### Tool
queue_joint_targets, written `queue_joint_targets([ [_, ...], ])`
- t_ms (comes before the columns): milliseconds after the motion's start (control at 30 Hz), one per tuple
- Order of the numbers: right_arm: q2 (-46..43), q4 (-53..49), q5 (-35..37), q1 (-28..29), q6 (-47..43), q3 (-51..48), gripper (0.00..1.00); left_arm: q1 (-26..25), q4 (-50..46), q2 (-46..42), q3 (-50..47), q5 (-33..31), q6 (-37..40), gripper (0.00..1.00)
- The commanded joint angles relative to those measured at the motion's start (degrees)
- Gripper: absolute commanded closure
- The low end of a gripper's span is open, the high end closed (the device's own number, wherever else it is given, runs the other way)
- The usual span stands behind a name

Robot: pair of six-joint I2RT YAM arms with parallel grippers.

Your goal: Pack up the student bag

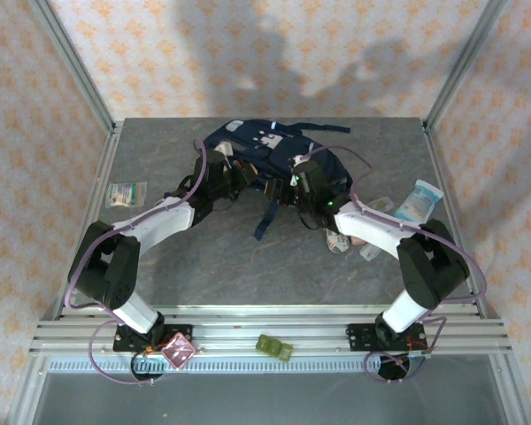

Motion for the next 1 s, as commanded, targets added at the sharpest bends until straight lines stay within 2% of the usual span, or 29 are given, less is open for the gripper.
queue_joint_targets([
  [0,1.59,6.06,3.52,-1.05,-1.97,0.20,0.50,-0.31,6.54,-3.21,3.84,4.26,-0.18,1.00],
  [67,2.29,6.65,2.78,-1.05,-2.49,0.47,0.57,-0.38,6.72,-3.16,3.81,4.37,-0.35,1.00],
  [167,1.99,8.48,1.00,-1.05,-2.96,0.09,0.78,-0.33,6.72,-3.19,3.77,4.35,-0.37,1.00],
  [233,1.15,9.50,0.76,-1.10,-2.84,-0.66,0.81,-0.33,6.64,-3.13,3.68,4.13,-0.36,1.00],
  [300,0.13,9.93,1.67,-1.05,-2.52,-1.58,0.90,-0.34,6.71,-3.18,3.50,4.06,-0.36,1.00],
  [500,-3.06,12.53,-0.21,-1.05,-0.47,-4.71,0.91,-0.36,6.59,-3.07,3.39,3.86,-0.19,1.00],
  [600,-4.19,16.03,-2.29,-1.05,0.42,-6.80,0.83,-0.31,6.88,-2.73,3.49,3.99,-0.36,1.00],
  [700,-4.13,18.85,-3.71,-1.05,1.23,-7.50,0.68,-0.42,7.34,-2.35,3.44,4.32,-0.71,1.00],
  [733,-3.70,18.81,-3.75,-1.05,1.43,-7.15,0.67,-0.50,7.34,-2.27,3.42,4.35,-0.71,1.00],
  [767,-3.16,18.81,-3.88,-1.05,1.48,-6.69,0.67,-0.51,7.31,-2.30,3.41,4.35,-0.71,1.00],
  [800,-2.80,19.25,-4.31,-1.05,1.42,-6.47,0.72,-0.51,7.34,-2.25,3.40,4.39,-0.69,1.00],
  [867,-2.51,21.40,-5.28,-1.05,1.26,-6.75,0.88,-0.58,7.32,-2.32,3.33,4.43,-0.71,1.00],
  [933,-2.11,22.45,-5.56,-1.05,1.29,-6.70,0.90,-0.51,7.24,-2.43,3.29,4.34,-0.71,1.00],
  [967,-1.60,22.18,-5.68,-1.05,1.35,-6.24,0.86,-0.53,7.20,-2.46,3.24,4.34,-0.71,1.00],
])
